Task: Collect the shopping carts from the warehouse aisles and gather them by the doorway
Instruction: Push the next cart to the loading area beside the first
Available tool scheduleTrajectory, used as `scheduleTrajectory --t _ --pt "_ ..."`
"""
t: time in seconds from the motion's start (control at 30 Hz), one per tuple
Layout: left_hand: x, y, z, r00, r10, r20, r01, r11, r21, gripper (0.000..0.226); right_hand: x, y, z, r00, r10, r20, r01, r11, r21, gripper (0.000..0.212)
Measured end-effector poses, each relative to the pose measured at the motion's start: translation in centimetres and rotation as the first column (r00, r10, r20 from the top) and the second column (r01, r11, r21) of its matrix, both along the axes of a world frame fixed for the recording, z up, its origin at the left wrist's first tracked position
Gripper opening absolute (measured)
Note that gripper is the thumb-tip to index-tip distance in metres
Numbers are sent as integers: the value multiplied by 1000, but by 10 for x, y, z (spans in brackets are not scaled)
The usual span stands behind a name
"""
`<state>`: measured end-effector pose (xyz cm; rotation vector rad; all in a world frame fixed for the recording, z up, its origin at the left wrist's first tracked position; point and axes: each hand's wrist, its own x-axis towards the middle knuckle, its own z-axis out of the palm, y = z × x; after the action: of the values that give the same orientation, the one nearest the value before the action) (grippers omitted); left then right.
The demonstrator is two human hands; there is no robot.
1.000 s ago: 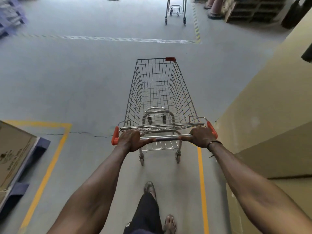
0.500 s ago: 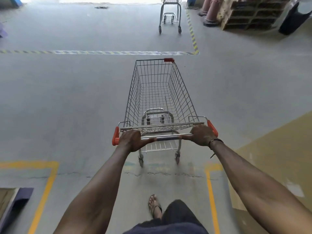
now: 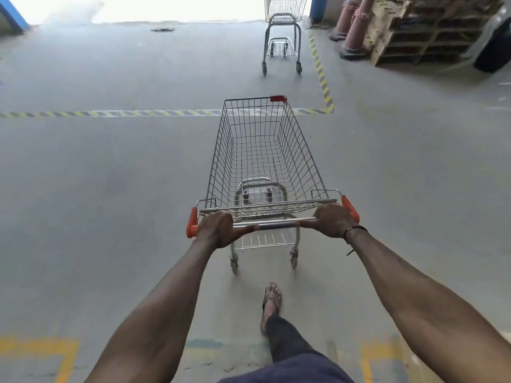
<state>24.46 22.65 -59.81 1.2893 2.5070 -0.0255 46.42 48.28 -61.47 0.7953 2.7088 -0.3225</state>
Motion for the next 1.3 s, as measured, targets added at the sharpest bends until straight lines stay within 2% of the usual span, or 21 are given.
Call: scheduleTrajectory --t 0.23,0.37,0.57,0.63,0.77,0.83,1.07,1.2,1.3 --pt "-122 118 9 1000 29 9 -29 999 -39 93 -135 127 -1 1000 27 -5 -27 1000 -11 102" --pt "-190 178 14 999 28 24 -28 999 -28 90 -208 194 -9 1000 21 16 -20 999 -34 117" --pt "-309 273 10 1000 5 -15 -5 1000 3 93 -327 286 -5 998 58 27 -59 997 53 103" --pt "-353 307 6 1000 13 -19 -13 1000 17 103 -369 321 -6 998 64 29 -66 995 74 102" --pt "-441 377 1 1000 16 -6 -16 1000 4 99 -450 387 -3 998 50 35 -51 998 37 104" --pt "-483 411 1 1000 17 0 -17 1000 4 98 -490 420 -2 999 28 31 -29 999 30 99" --pt "-620 524 -1 1000 13 2 -13 1000 -1 98 -627 536 -10 999 19 28 -19 1000 8 113" --pt "-696 589 0 1000 1 0 -1 1000 6 91 -705 599 -5 999 25 34 -25 1000 18 111" --pt "-758 637 -9 1000 17 -14 -17 1000 4 96 -767 650 -5 998 55 29 -55 998 8 125"
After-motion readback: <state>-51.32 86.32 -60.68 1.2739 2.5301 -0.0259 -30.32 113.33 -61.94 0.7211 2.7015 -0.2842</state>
